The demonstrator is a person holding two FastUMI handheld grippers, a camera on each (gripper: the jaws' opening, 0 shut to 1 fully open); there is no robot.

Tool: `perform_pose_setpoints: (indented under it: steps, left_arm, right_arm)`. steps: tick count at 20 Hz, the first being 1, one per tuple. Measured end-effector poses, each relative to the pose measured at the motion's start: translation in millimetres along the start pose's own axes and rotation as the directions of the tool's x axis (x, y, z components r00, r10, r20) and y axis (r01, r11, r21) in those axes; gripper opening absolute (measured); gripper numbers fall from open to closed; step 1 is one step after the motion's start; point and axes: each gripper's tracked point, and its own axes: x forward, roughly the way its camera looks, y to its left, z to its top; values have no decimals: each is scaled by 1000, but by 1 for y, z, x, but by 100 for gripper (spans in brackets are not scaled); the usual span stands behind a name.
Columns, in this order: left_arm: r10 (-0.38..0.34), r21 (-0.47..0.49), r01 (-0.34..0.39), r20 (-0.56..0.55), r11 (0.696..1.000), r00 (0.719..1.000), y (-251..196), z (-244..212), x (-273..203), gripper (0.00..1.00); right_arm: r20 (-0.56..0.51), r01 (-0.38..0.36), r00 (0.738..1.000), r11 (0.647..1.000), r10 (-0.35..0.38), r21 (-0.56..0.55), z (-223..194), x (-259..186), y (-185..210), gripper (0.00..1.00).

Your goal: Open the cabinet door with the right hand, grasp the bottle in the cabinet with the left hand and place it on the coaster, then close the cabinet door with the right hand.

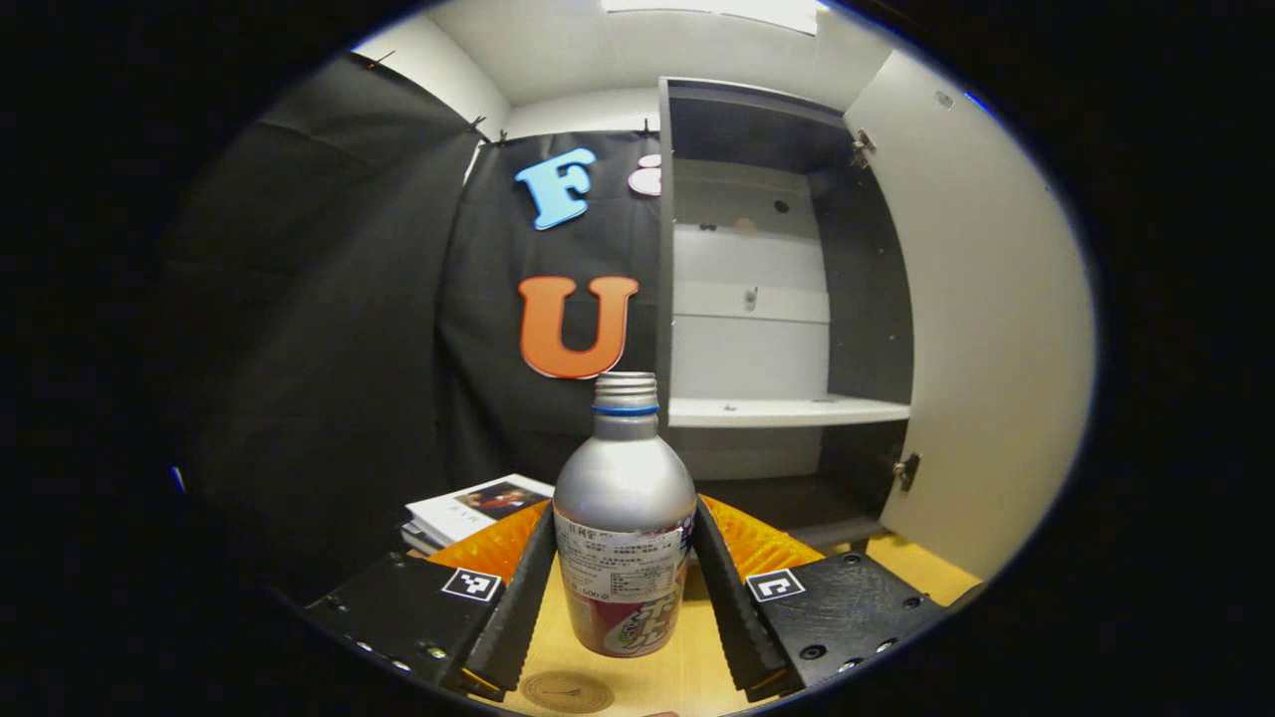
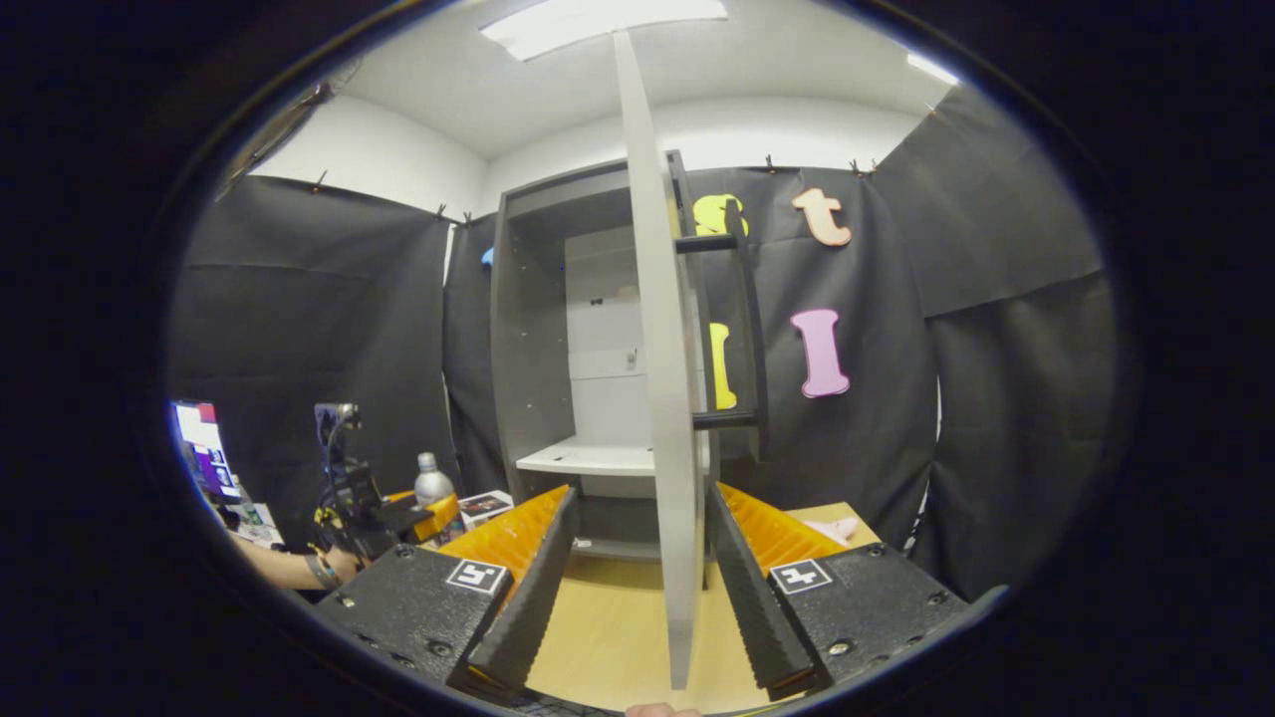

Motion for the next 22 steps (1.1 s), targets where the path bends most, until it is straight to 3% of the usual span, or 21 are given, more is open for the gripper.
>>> perform_pose_setpoints:
  steps: [5,9,15,22]
  left_arm:
    - [112,8,-111,-109,994,988,31,-90,-15,75]
    - [150,5,-151,-164,989,975,42,-133,-12,75]
    - [175,0,-177,-159,984,972,50,-141,-9,75]
    - [157,0,-158,-146,987,977,46,-144,-14,78]
  right_arm:
    - [-27,21,999,1000,-20,13,-10,3,-1,82]
    - [-50,37,998,999,-35,31,-11,3,-1,82]
    - [-55,63,997,998,-63,9,-9,0,1,82]
    - [-35,64,997,998,-63,11,0,-1,2,82]
